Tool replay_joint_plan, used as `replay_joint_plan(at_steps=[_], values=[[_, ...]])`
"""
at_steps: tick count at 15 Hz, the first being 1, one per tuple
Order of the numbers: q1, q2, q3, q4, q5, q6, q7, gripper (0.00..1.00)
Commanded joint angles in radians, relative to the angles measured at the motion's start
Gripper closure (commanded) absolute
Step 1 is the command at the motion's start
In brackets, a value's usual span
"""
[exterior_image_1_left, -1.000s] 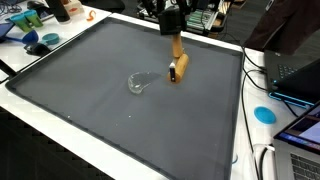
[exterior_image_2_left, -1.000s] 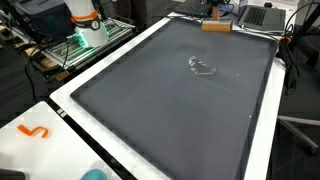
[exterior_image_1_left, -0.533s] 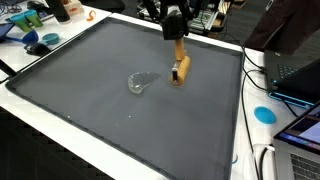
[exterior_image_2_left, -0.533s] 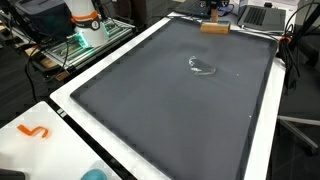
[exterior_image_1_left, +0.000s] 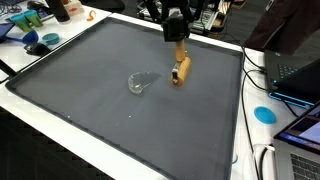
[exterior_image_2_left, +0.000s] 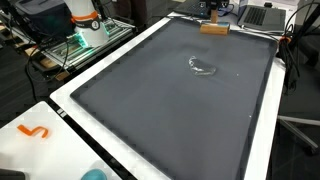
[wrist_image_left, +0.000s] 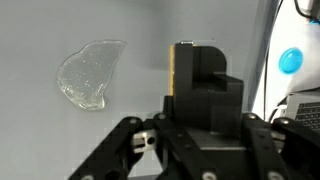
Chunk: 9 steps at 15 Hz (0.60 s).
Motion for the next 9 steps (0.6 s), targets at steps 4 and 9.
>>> replay_joint_plan(at_steps=[4,9], values=[[0.007,0.003,-0.013,0.028,-0.074,-0.046,0.064,0.76],[0.006,0.003,-0.027,0.044,-0.133,-0.087,0.103,0.76]])
